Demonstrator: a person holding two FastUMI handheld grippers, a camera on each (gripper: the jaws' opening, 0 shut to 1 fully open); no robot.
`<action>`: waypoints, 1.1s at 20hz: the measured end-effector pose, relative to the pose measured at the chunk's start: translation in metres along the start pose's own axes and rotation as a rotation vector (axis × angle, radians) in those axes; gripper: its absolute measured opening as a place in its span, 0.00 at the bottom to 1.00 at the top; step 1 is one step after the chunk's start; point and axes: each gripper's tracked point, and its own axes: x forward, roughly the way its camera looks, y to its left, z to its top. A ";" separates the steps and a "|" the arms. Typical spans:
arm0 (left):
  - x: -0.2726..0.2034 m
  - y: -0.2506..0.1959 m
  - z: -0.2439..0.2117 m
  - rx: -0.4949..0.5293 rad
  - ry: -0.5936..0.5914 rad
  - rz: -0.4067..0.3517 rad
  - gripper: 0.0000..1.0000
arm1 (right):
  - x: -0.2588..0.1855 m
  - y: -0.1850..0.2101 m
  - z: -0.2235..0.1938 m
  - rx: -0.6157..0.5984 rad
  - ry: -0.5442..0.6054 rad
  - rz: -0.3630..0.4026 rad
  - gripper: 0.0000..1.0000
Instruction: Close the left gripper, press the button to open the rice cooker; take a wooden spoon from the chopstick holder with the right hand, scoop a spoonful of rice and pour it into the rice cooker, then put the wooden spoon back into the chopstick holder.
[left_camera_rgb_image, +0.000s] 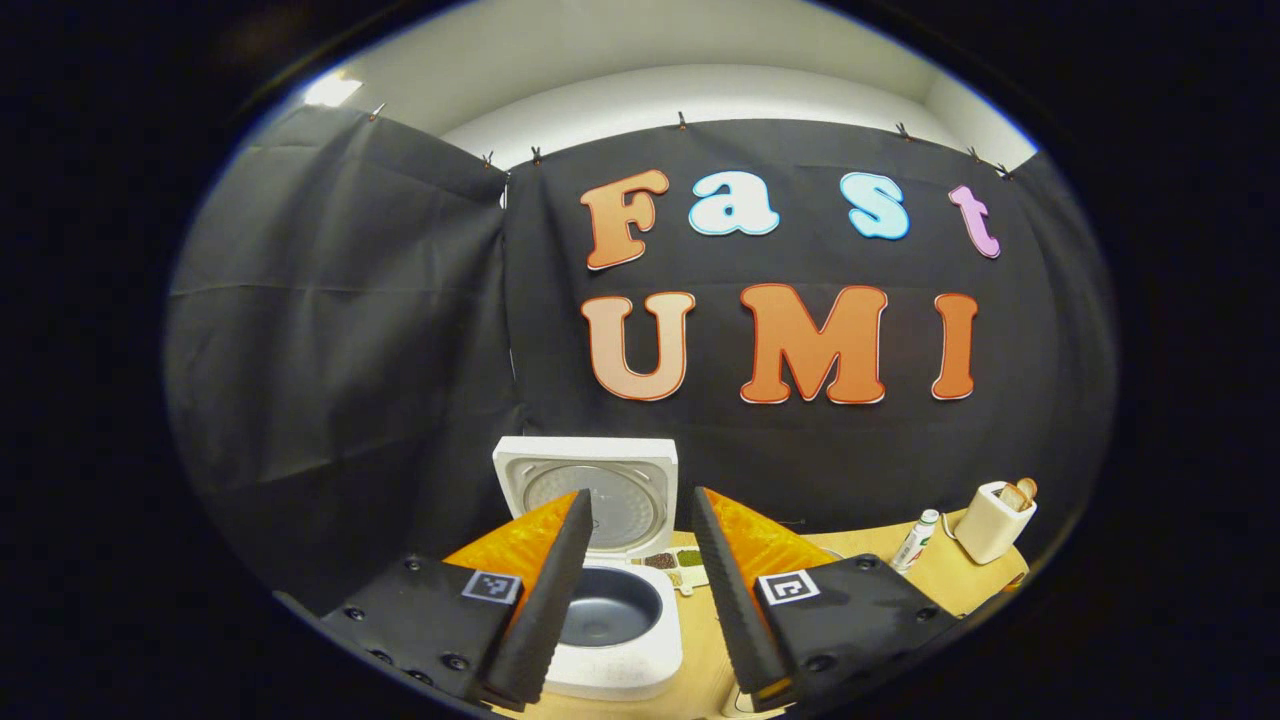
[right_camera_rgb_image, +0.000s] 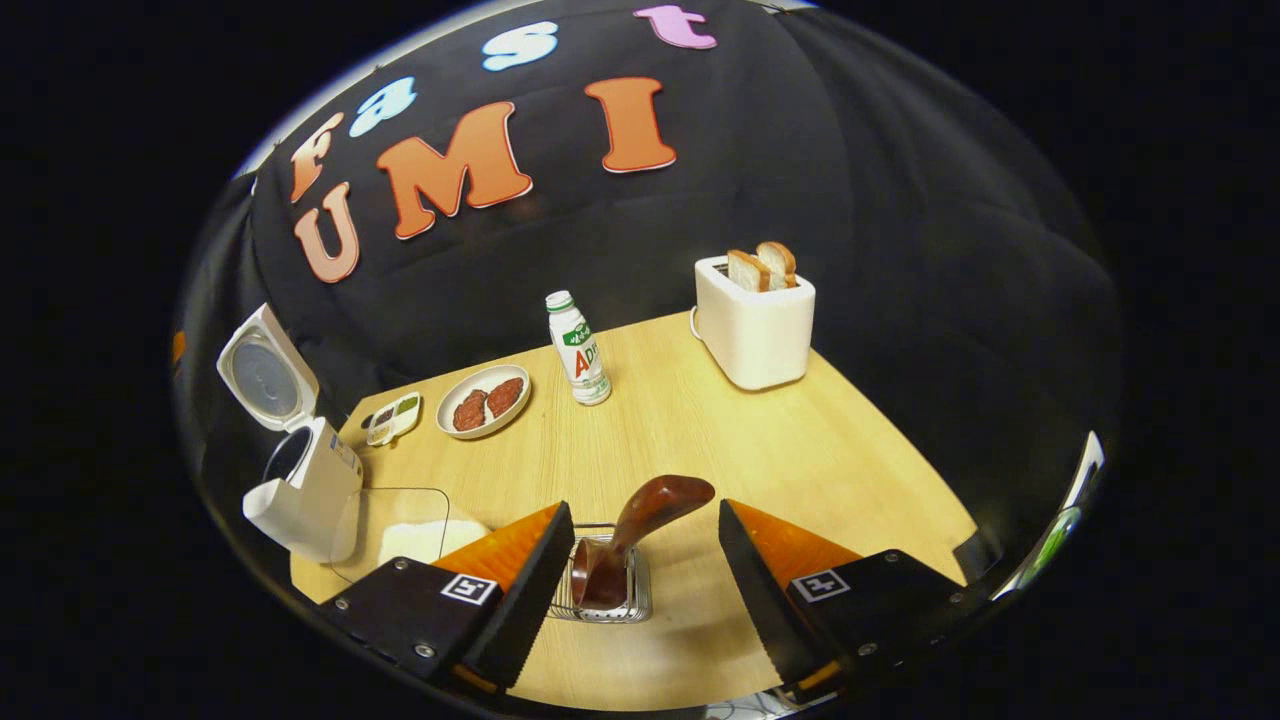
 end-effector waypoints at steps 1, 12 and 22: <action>-0.005 -0.006 -0.002 0.007 0.002 -0.005 0.72 | 0.006 0.000 -0.002 0.037 0.008 0.007 0.91; -0.038 -0.040 -0.030 0.052 0.102 0.038 0.82 | 0.032 0.017 0.008 0.363 0.011 0.213 0.30; -0.033 -0.045 -0.031 0.053 0.080 0.056 1.00 | 0.004 0.025 0.043 0.363 -0.061 0.219 0.20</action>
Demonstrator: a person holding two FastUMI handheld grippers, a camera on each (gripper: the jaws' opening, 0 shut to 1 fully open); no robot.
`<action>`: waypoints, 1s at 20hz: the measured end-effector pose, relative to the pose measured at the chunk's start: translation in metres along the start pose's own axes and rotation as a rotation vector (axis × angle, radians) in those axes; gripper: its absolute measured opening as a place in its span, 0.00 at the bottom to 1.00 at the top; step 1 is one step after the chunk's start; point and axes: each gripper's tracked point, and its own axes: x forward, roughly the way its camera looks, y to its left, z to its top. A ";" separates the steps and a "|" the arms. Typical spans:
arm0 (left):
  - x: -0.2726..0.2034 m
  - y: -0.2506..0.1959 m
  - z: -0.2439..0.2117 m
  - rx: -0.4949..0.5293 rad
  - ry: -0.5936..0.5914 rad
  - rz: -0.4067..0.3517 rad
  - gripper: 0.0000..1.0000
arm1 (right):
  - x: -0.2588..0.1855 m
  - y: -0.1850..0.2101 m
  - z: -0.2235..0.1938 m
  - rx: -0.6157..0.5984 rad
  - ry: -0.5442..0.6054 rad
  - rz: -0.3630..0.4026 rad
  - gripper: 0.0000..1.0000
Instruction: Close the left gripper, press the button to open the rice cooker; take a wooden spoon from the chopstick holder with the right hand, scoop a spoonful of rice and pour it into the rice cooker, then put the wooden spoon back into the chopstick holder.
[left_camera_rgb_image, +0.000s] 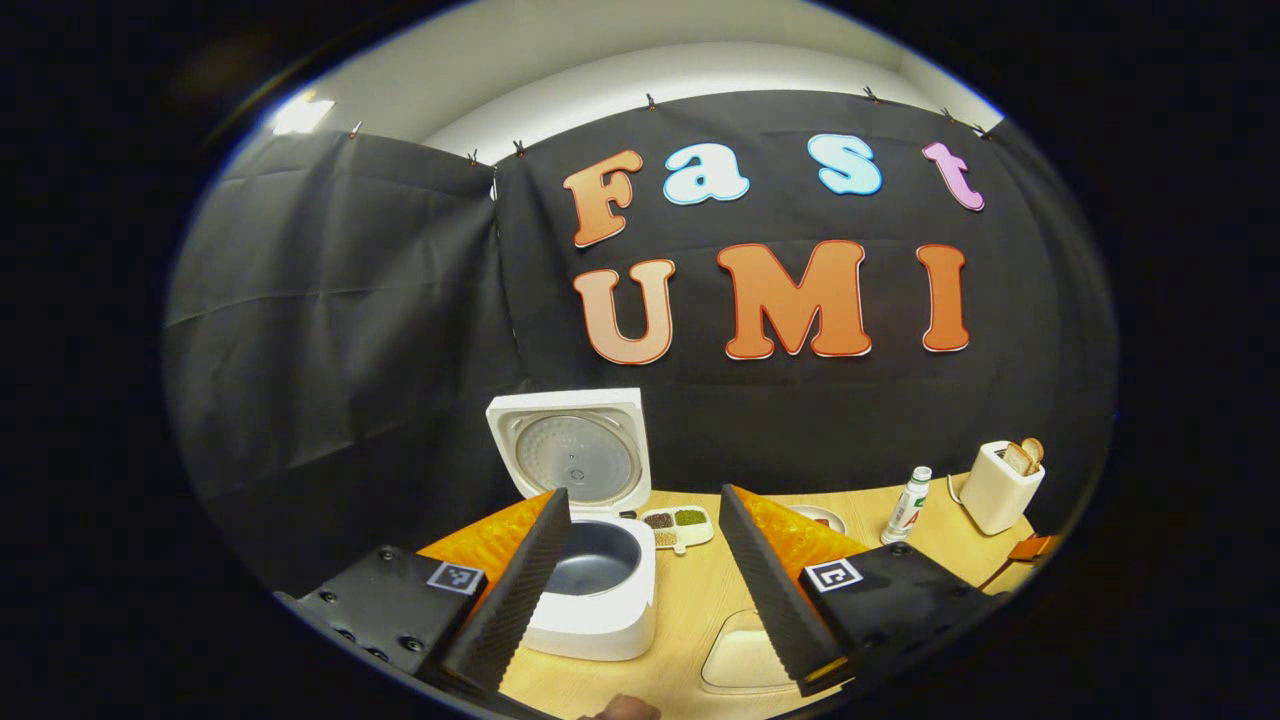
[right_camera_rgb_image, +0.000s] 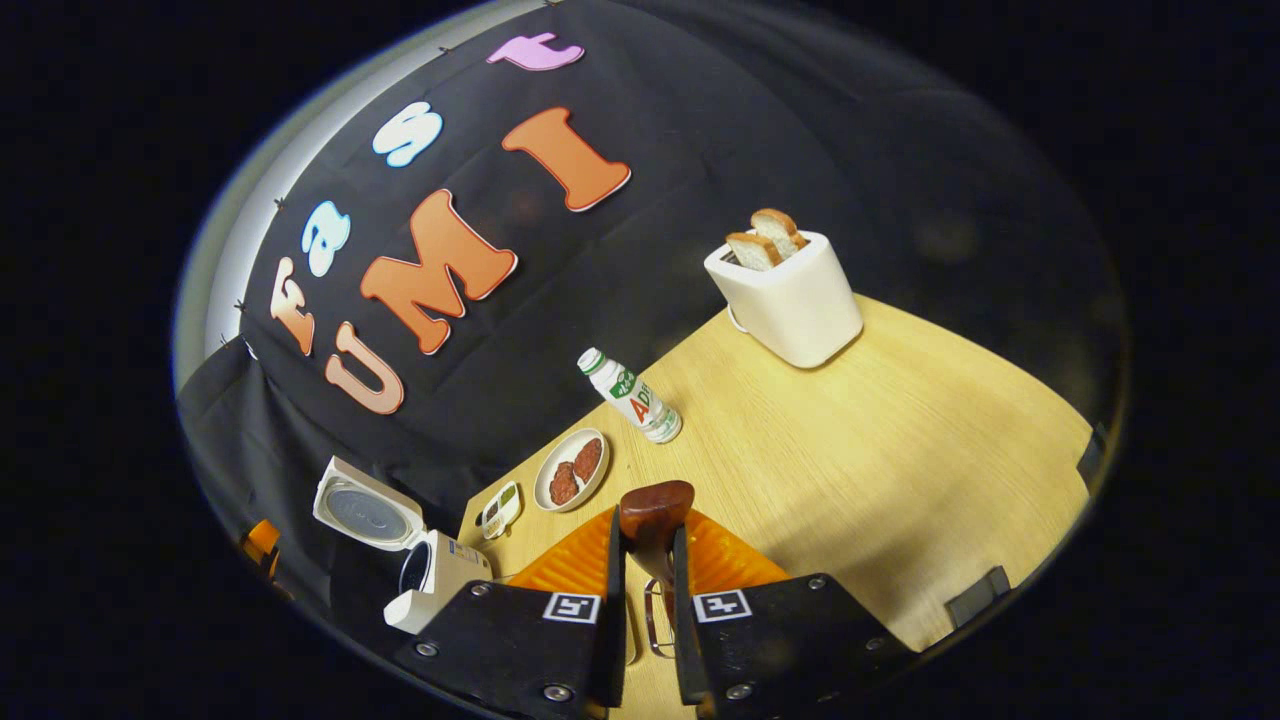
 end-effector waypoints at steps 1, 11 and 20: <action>0.005 0.002 -0.001 -0.004 -0.003 -0.013 1.00 | -0.007 0.006 0.005 -0.012 -0.021 -0.005 0.20; 0.053 0.077 -0.012 -0.074 -0.015 -0.021 1.00 | -0.032 0.134 0.001 -0.113 -0.137 0.087 0.20; 0.050 0.157 -0.043 -0.078 0.028 0.054 1.00 | 0.020 0.197 -0.078 -0.372 -0.030 0.118 0.20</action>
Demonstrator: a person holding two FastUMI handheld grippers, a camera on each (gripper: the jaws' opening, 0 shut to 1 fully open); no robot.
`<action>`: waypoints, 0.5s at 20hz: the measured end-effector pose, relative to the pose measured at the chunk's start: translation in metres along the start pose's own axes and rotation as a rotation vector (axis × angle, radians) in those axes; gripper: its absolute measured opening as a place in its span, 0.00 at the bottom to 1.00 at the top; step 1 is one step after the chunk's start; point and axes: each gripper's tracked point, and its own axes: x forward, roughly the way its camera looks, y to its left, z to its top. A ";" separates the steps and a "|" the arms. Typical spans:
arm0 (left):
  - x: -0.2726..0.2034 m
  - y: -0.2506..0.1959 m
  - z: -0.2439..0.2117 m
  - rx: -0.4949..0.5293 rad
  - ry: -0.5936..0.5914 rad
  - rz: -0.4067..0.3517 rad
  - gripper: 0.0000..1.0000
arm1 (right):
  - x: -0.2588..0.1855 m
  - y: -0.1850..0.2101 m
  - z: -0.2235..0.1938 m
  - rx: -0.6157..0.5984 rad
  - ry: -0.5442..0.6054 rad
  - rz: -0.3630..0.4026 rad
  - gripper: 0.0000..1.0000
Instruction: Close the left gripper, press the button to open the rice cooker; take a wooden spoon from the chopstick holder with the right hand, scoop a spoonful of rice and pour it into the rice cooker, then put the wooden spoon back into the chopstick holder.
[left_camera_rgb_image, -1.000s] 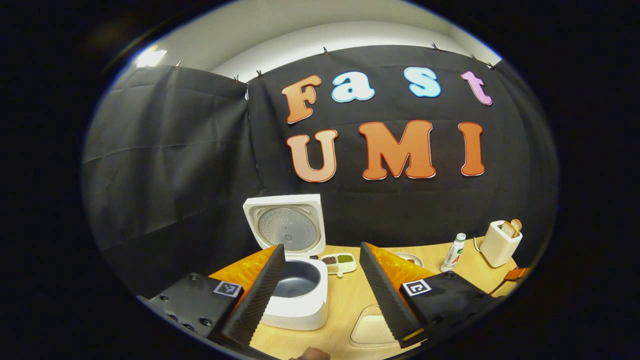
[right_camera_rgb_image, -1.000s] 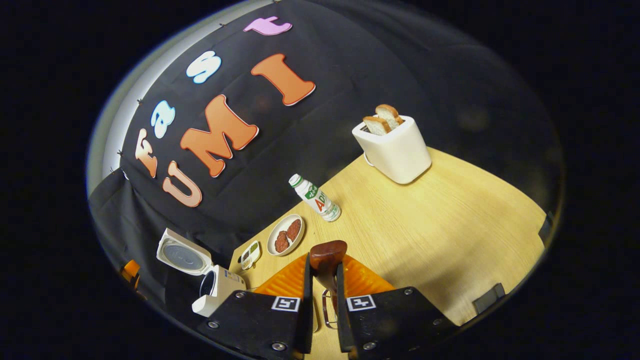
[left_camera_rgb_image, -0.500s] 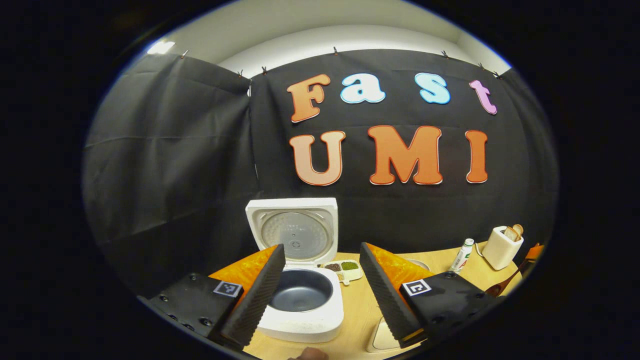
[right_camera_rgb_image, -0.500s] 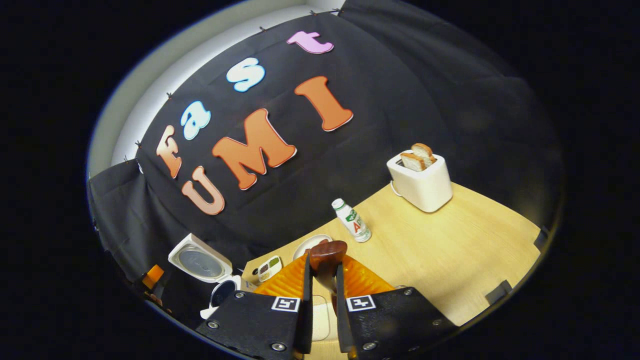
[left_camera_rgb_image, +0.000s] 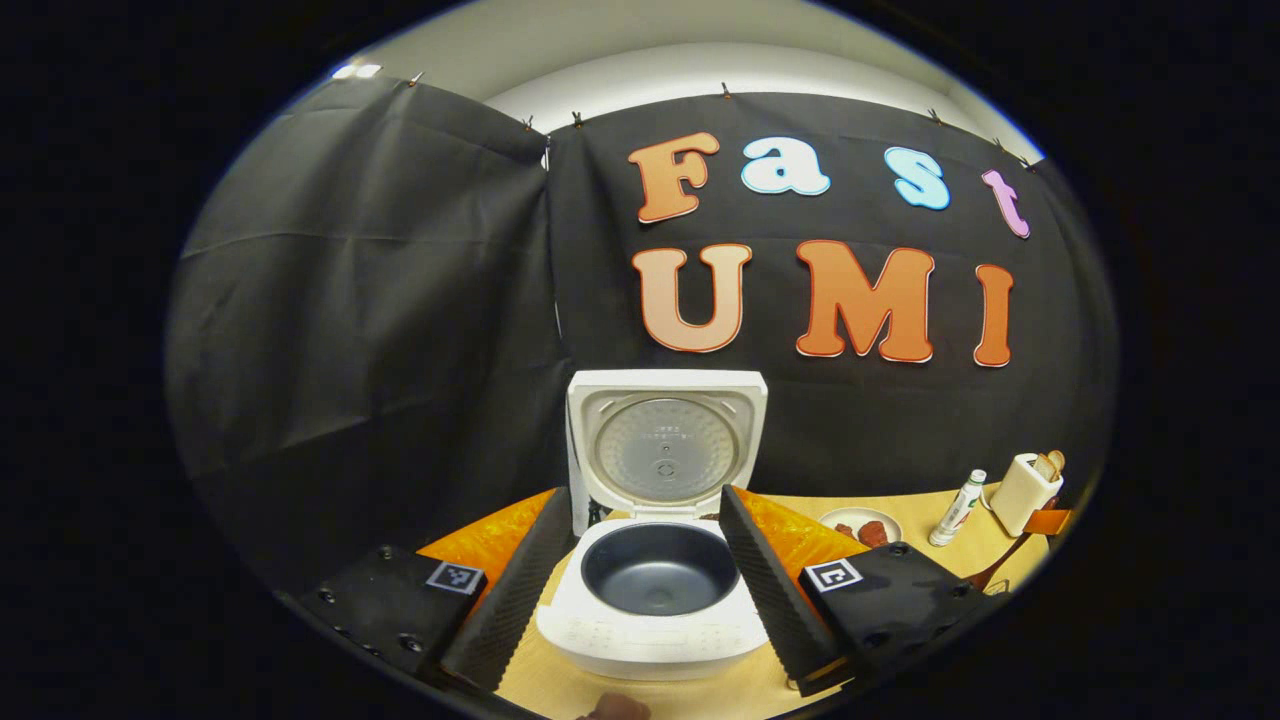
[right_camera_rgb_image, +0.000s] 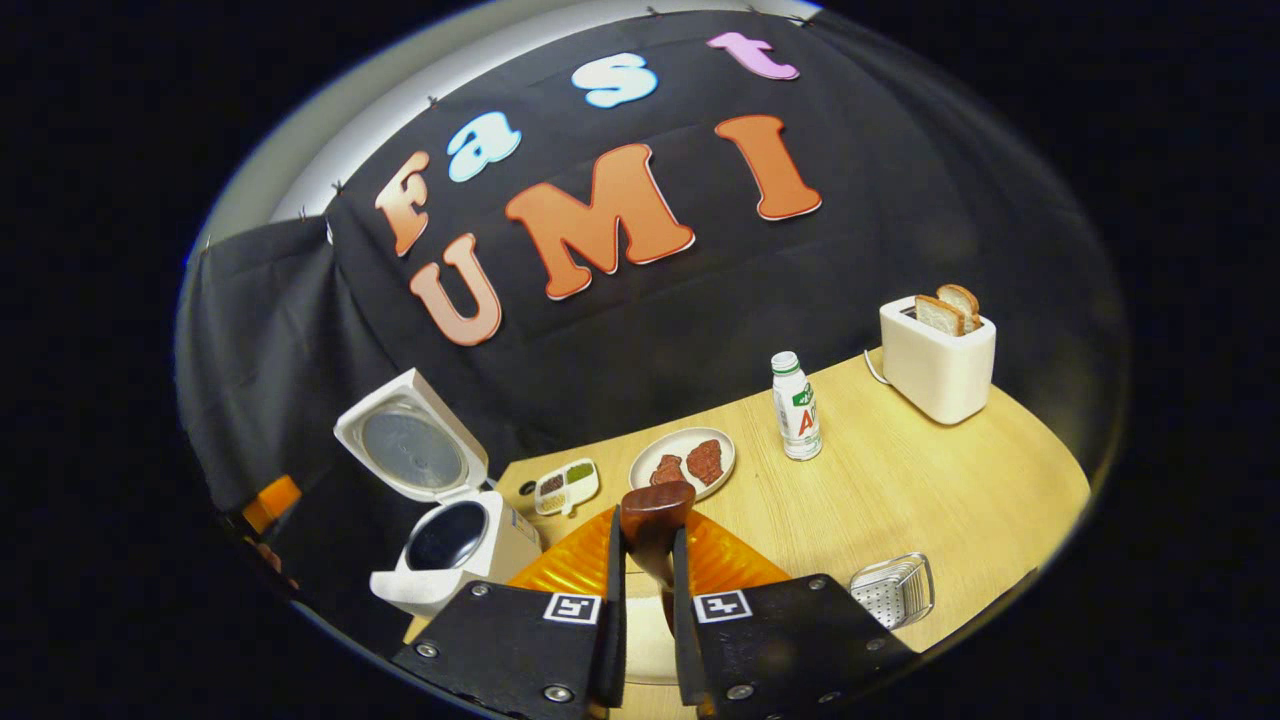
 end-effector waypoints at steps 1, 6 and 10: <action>-0.003 0.006 -0.001 -0.002 0.000 0.015 1.00 | 0.006 0.004 -0.006 -0.042 0.010 0.002 0.20; -0.013 0.027 -0.011 -0.021 0.012 0.073 1.00 | 0.025 0.016 -0.027 -0.260 -0.003 -0.018 0.20; -0.019 0.034 -0.012 -0.022 0.010 0.110 1.00 | 0.035 0.021 -0.055 -0.412 -0.006 -0.025 0.20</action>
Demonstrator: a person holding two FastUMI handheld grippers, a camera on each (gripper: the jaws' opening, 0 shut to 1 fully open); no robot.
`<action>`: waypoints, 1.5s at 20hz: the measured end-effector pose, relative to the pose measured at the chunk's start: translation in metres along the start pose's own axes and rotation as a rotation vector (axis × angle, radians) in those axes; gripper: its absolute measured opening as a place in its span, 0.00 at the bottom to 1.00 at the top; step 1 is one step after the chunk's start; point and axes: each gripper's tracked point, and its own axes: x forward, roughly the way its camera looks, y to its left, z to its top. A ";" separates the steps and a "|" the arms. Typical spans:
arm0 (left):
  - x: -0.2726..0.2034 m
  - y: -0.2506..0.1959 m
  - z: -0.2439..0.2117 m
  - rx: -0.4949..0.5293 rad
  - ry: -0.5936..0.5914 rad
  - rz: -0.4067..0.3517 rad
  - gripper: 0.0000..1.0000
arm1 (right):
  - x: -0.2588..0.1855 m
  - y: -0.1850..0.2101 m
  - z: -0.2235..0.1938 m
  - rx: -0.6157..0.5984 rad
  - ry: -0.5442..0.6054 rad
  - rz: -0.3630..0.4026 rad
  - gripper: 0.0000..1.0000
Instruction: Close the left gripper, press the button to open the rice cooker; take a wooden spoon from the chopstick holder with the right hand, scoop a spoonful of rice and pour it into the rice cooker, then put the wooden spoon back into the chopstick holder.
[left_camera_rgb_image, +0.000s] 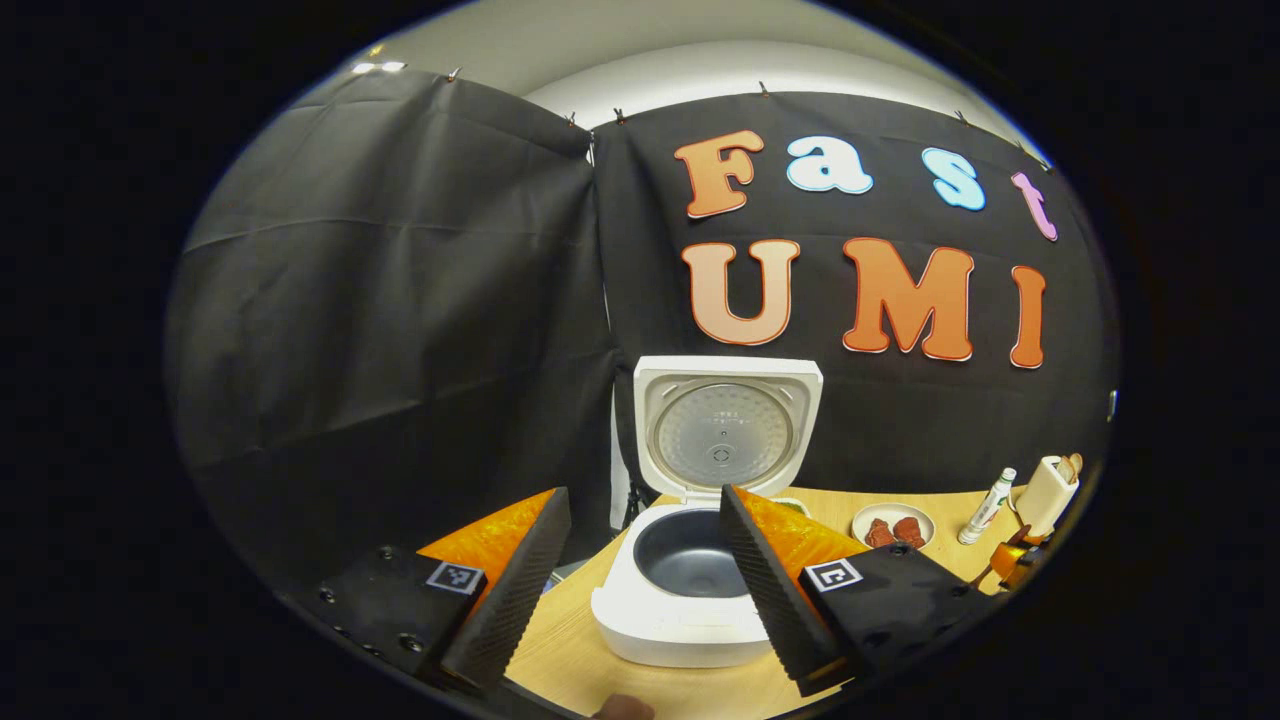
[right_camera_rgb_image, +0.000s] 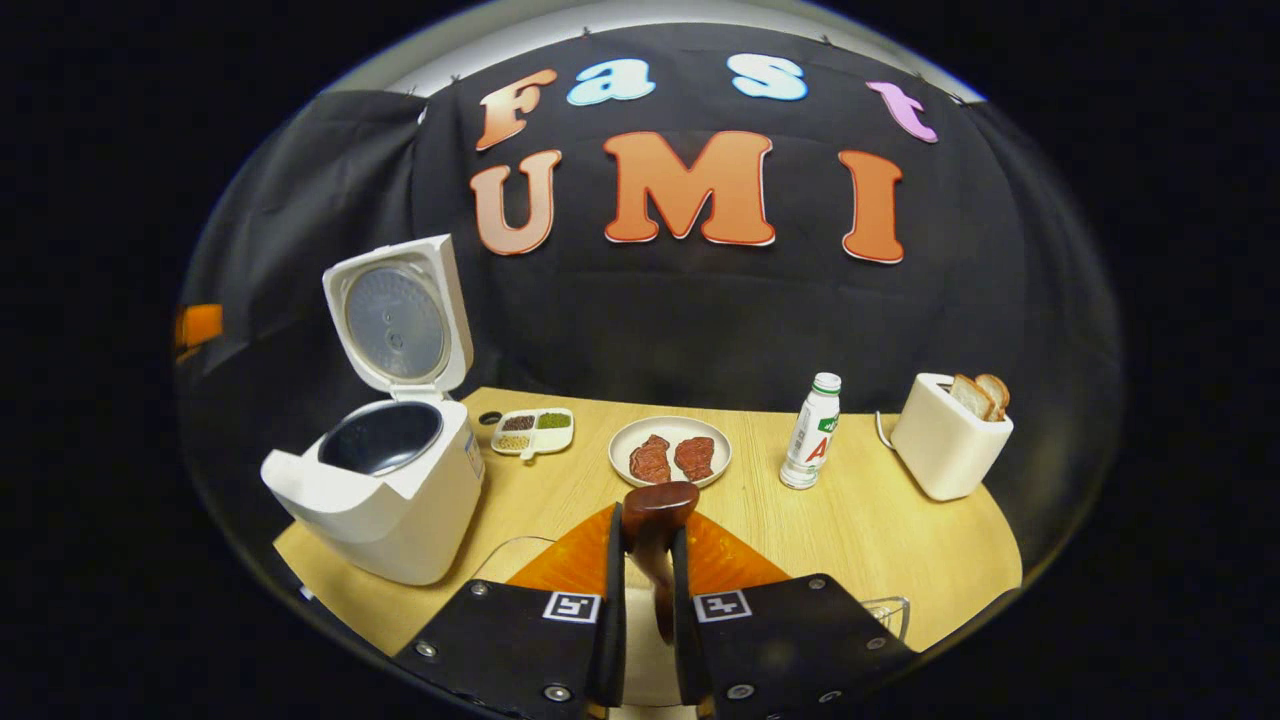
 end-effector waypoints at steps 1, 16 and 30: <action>-0.001 0.002 0.001 0.003 0.000 0.008 1.00 | -0.001 0.007 -0.005 -0.029 -0.009 0.013 0.19; -0.003 0.005 -0.023 0.012 0.072 0.029 1.00 | 0.003 0.030 -0.038 0.443 0.135 0.104 0.19; -0.006 0.021 -0.028 0.009 0.080 0.046 1.00 | 0.019 0.014 -0.054 1.003 0.282 0.134 0.19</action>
